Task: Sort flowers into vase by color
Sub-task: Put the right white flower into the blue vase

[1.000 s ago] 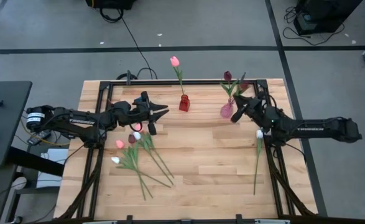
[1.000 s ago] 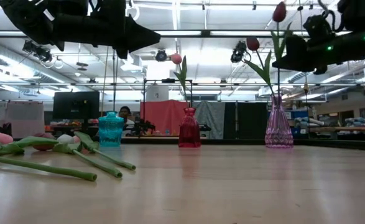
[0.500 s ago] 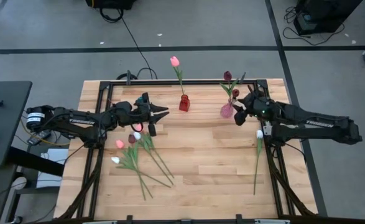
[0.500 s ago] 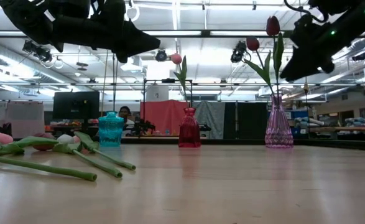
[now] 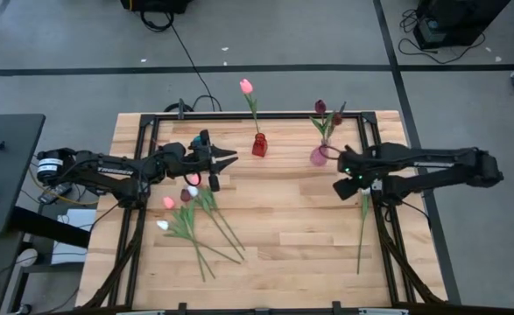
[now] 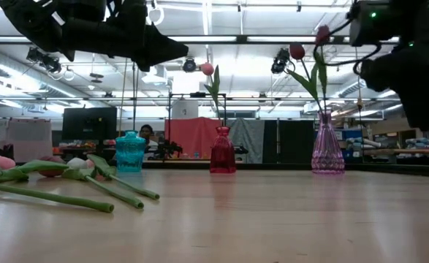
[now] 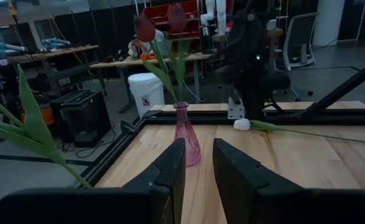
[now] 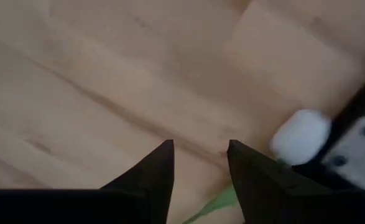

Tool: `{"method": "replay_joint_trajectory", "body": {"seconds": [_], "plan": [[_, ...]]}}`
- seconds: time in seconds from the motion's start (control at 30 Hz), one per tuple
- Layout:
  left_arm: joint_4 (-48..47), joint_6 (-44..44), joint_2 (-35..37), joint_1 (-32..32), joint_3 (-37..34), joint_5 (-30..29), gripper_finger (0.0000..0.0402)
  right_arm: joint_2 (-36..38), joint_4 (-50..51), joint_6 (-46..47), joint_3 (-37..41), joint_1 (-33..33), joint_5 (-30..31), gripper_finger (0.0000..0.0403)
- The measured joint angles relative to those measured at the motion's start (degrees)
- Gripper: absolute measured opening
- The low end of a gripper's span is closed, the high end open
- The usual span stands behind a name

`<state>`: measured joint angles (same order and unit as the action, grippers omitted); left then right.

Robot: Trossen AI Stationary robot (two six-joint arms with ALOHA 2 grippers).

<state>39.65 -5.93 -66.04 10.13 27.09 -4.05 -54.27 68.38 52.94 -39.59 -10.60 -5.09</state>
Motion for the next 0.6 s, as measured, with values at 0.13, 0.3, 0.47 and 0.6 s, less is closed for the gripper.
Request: {"method": "replay_joint_trajectory", "body": {"seconds": [0.13,0.3,0.47,0.6], "plan": [[-0.31,-0.46,0.0,0.0,0.0,0.01,0.0088,-4.63,-2.87,2.57,0.01,1.46,-3.35,0.0146],[-1.08,-0.5,0.0,0.0,0.0,0.02,0.0088,-10.24,-5.27,8.39,0.06,8.26,-6.96,0.0141],[-2.5,-0.53,0.0,0.0,0.0,0.02,0.0088,-13.32,-7.54,19.68,-0.44,17.6,-9.98,0.0141],[-3.39,-1.14,0.0,0.0,0.0,0.06,0.0088,-15.0,-9.35,28.5,-0.92,23.6,-10.04,0.0141]]}}
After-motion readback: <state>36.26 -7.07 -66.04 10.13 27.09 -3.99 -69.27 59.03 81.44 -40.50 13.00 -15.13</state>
